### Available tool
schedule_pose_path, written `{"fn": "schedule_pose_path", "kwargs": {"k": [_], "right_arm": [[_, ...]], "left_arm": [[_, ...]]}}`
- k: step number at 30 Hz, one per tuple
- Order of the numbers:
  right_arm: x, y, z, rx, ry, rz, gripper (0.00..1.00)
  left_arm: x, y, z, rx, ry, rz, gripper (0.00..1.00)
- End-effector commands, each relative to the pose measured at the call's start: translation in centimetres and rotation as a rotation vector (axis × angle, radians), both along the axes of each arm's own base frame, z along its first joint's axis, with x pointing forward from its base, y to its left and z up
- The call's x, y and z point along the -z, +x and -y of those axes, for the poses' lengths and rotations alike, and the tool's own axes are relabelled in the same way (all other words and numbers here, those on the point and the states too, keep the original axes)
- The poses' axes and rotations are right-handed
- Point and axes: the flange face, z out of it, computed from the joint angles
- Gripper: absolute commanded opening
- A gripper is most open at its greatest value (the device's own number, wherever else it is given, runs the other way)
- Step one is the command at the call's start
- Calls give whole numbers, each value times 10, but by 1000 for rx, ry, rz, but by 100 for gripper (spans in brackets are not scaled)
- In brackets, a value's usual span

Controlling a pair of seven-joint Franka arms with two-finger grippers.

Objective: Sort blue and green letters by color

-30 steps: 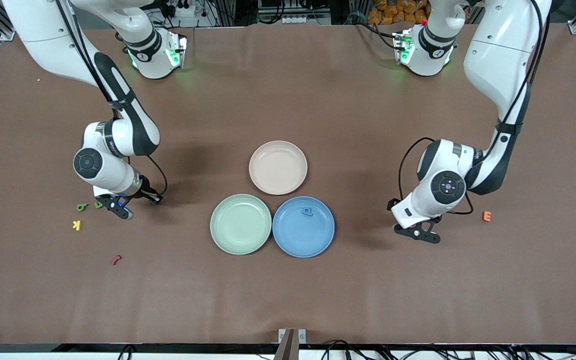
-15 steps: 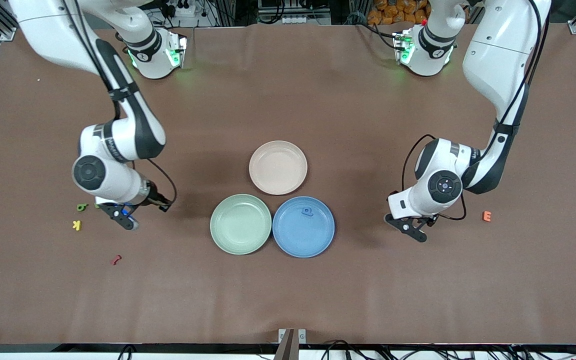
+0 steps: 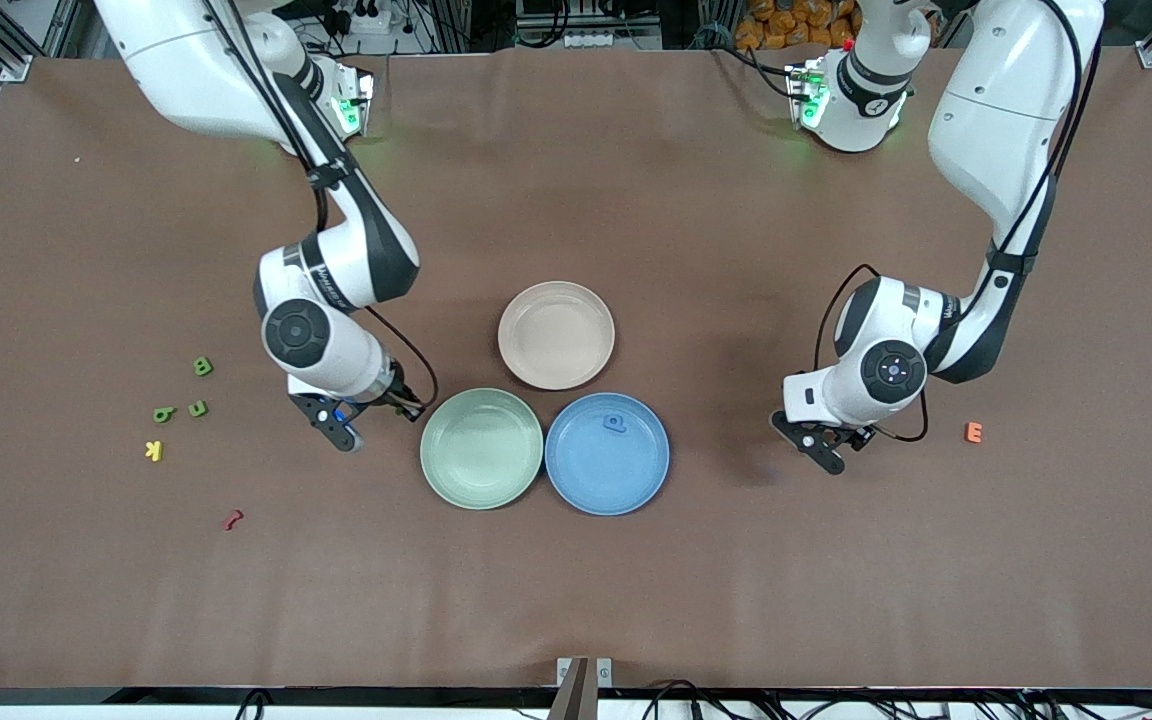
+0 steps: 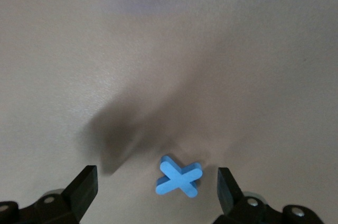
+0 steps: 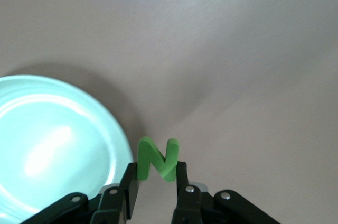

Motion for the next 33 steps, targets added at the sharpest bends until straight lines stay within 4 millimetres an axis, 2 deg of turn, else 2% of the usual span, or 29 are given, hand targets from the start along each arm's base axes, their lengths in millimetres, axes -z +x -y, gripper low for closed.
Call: {"fn": "schedule_pose_path", "kwargs": {"k": [1,11,14,18,20,21,22,23,25,26,28,30,33], "right_arm": [[9,18,-27,57,16,10,0],[22,22,-70,94,28,28,0],[27,20,-77,97,37,26,0],[30,18,-86,103,65,45,0],[35,15,-91,101,69,38,2],[37,13,-94,97,67,36,6],[38,12,-96,94,67,36,15],[38,11,-97,94,68,35,31],[41,11,-97,97,69,31,63],[40,13,-95,109,71,29,74],[39,16,-90,133,76,27,89],[39,16,-90,133,79,27,100],[39,16,-91,128,77,26,100]], "left_arm": [[3,-6,-8,17,-3,21,100],[4,-6,-9,11,-3,19,100],[3,-6,-9,2,-4,21,100],[2,-6,-8,-27,-11,21,65],[1,-6,-8,-52,-21,19,36],[1,-6,-7,-63,-24,19,22],[1,-6,-7,-75,-25,19,10],[1,-6,-6,-81,-24,19,1],[2,-7,-5,-90,-23,18,0],[2,-7,-4,-90,-23,18,0],[1,-7,-4,-92,-23,20,0],[2,-7,-5,-93,-23,18,0],[2,-7,-5,-94,-23,18,0]]}}
